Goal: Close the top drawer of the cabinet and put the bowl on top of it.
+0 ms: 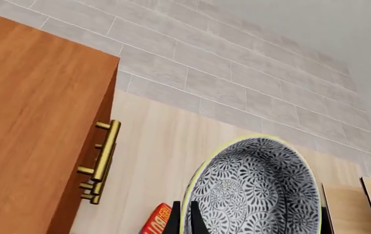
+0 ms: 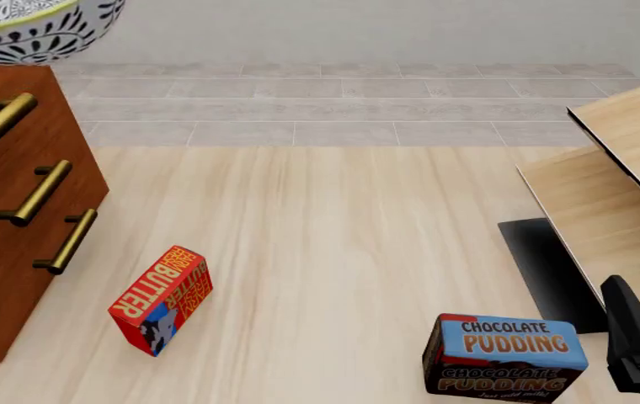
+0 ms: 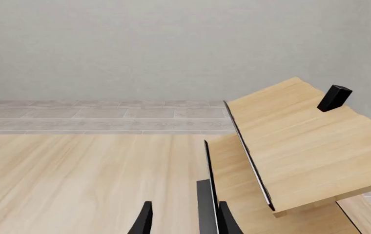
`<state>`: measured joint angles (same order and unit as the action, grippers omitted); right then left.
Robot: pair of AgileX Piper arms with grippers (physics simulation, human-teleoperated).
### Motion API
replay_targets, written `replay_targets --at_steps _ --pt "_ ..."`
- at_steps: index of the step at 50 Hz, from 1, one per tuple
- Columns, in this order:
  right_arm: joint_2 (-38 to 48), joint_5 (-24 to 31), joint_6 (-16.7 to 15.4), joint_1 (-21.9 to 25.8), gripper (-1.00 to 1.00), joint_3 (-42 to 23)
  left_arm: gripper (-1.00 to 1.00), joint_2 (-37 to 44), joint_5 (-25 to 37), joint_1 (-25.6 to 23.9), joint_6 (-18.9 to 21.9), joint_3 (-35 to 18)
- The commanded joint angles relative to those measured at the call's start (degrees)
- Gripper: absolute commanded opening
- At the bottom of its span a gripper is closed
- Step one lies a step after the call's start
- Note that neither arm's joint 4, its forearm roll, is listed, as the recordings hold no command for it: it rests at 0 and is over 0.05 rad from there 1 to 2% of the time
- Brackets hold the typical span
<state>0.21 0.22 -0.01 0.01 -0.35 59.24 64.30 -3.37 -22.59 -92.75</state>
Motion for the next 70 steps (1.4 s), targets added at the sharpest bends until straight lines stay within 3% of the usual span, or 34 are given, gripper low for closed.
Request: replay_targets --at_steps 1,39,70 --pt "0.03 -0.09 0.01 0.0 1.0 0.06 -1.0 0.09 1.85 2.95 0.72 -3.53" --pt "0.02 -0.1 0.0 0.0 1.0 0.06 -1.0 4.24 -0.01 16.5 0.83 -6.59" --pt "0.03 -0.1 0.0 0.0 1.0 0.06 -1.0 5.82 -6.91 23.13 -4.81 0.35"
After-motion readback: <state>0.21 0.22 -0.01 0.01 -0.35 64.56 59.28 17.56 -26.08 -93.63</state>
